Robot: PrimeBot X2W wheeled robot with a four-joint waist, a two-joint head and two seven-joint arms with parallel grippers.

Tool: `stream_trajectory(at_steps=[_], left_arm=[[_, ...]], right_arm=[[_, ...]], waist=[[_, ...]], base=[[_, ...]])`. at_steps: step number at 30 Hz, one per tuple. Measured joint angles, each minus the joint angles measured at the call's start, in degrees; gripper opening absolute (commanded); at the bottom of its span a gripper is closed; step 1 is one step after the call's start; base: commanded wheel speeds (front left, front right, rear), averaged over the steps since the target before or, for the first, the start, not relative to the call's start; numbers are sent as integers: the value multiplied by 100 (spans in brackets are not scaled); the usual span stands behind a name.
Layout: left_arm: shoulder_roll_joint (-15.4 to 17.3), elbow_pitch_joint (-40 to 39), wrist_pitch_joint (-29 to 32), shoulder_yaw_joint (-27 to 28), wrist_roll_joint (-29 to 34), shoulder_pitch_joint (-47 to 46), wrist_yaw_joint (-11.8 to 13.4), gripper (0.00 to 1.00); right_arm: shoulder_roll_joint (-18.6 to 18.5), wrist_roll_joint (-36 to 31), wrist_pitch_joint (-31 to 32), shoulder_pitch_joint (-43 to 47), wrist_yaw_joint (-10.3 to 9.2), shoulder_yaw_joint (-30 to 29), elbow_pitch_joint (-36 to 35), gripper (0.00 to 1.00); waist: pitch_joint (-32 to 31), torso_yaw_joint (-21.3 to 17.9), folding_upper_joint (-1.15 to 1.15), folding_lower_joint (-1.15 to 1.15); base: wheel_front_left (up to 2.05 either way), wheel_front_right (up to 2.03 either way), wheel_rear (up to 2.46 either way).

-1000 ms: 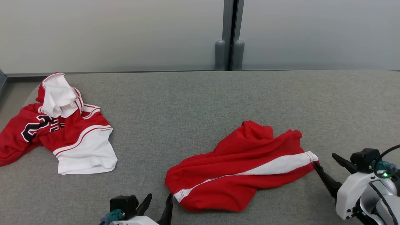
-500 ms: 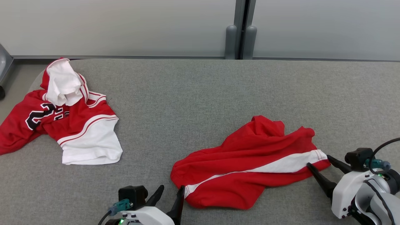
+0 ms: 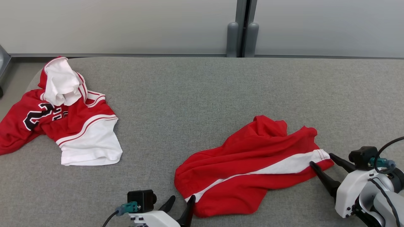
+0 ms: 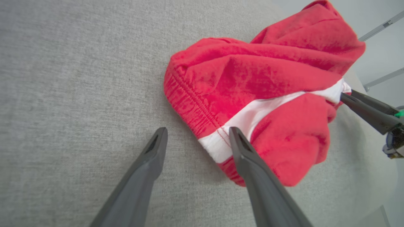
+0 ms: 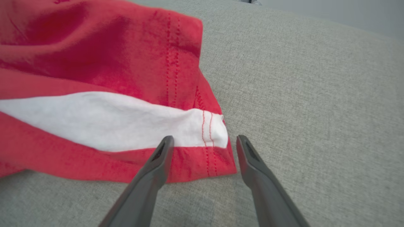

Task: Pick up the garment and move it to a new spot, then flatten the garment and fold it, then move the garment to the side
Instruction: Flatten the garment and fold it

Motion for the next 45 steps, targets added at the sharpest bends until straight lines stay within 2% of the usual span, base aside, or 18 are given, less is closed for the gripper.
stream_trajectory(at_steps=[10,19,20,21,22,23,25,30,34,38,45], left_arm=[[-3,-190,152,-43,-637,36,-112,100],[-3,27,293,-159,-824,59,-87,100],[-5,57,291,-178,-840,52,-98,97],[-3,79,287,-197,-855,40,-109,89],[-2,94,282,-216,-870,24,-136,27],[-4,110,269,-237,-877,7,-158,0],[-5,125,254,-253,-881,3,-192,0],[19,97,221,-298,-946,3,-310,0],[127,-245,140,-220,-989,30,-341,0],[238,-873,151,-132,-1111,160,-393,0],[480,-2030,292,29,-1314,417,-387,0]], right_arm=[[-14,259,-157,-74,0,352,119,100],[-22,402,-250,-211,0,621,145,100],[-22,413,-270,-230,0,648,142,100],[-22,433,-289,-241,0,681,131,100],[-22,457,-292,-242,0,720,110,77],[-23,478,-297,-242,0,747,91,39],[-33,520,-302,-242,0,768,62,0],[-190,736,-360,-231,0,823,-187,0],[-380,900,-399,-115,0,709,-465,0],[-603,1105,-419,106,0,380,-914,0],[-1047,1369,-427,723,0,-523,-1995,0]], waist=[[-61,19,0,0],[-24,-12,0,0],[-21,-19,0,0],[-23,-26,0,0],[-27,-35,0,0],[-34,-43,0,0],[-45,-50,0,0],[-144,-91,0,0],[-246,-140,0,0],[-364,-186,0,0],[-525,-333,0,0]], base=[[0,0,0],[0,0,0],[0,0,0],[0,0,0],[0,0,0],[0,0,0],[0,0,0],[0,0,0],[0,0,0],[0,0,0],[0,0,0]])
